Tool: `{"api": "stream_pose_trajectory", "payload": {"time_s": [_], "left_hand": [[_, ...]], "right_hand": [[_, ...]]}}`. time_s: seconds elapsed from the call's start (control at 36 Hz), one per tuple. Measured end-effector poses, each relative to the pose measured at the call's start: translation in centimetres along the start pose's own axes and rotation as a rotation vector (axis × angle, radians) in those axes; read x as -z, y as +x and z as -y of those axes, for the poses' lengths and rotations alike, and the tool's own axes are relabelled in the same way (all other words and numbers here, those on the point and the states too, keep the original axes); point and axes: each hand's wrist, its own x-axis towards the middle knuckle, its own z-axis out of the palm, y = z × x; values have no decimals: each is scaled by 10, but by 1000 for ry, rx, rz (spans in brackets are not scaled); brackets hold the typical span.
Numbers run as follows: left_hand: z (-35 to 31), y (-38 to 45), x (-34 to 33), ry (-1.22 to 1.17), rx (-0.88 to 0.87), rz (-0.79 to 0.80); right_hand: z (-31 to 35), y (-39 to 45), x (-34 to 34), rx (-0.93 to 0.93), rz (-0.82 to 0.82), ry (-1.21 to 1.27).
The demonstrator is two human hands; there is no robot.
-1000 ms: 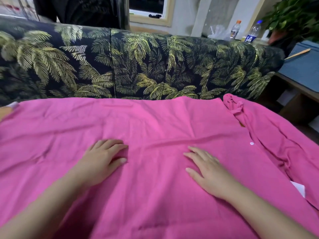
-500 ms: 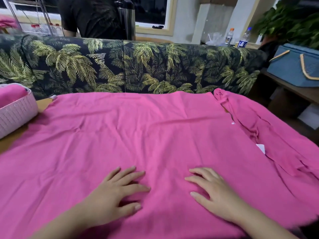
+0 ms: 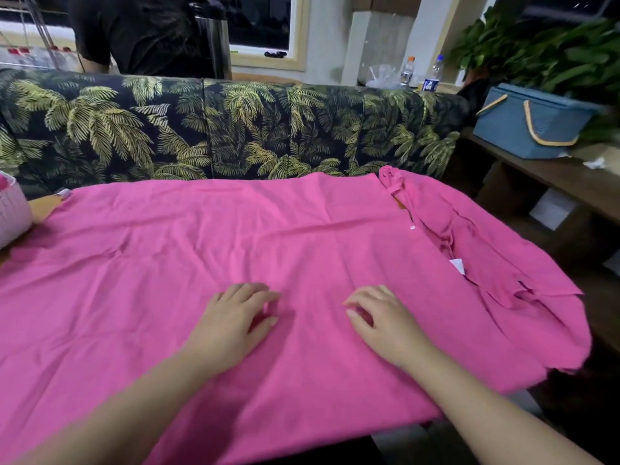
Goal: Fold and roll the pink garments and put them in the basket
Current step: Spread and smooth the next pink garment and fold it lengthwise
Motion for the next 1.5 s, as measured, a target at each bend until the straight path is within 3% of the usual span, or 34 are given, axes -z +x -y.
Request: {"api": "stream_pose_trajectory", "payload": {"time_s": [0.06,0.25,0.5,0.61,0.69,0.78,0.83,1.0,1.14,1.25,1.42,1.5], "left_hand": [[-3,8,-12,89,76,77],[-6,2,-25,295,-31,246],[-11,-2,-18,264,-51,324],[-12,-2,-20,144,-50,306],[-18,14,-20,-35,-42,186],[-22,44,-25,-68,-67,107],[-21,64,-31,-64,-62,93],[-7,119,-44,12,160,226],[14,153,-52,-10,316,226],[26,161,-59,30,331,336],[41,175,-63,91,325,302],[45,180,-67,106,321,260]], "right_hand": [[-4,19,-1,-167,47,-98],[-53,6,5,-495,233,-280],[-86,-85,42,-652,232,-361],[-81,-93,48,-673,229,-340],[-76,-76,56,-667,113,-326],[-76,-43,57,-544,-12,-242],[-75,-18,51,-477,-3,-168],[-79,45,30,-416,155,-171],[-88,96,21,-421,175,-180],[-101,128,10,-418,132,-194],[-119,177,3,-359,-23,-224],[-131,206,-1,-369,49,-225]]}}
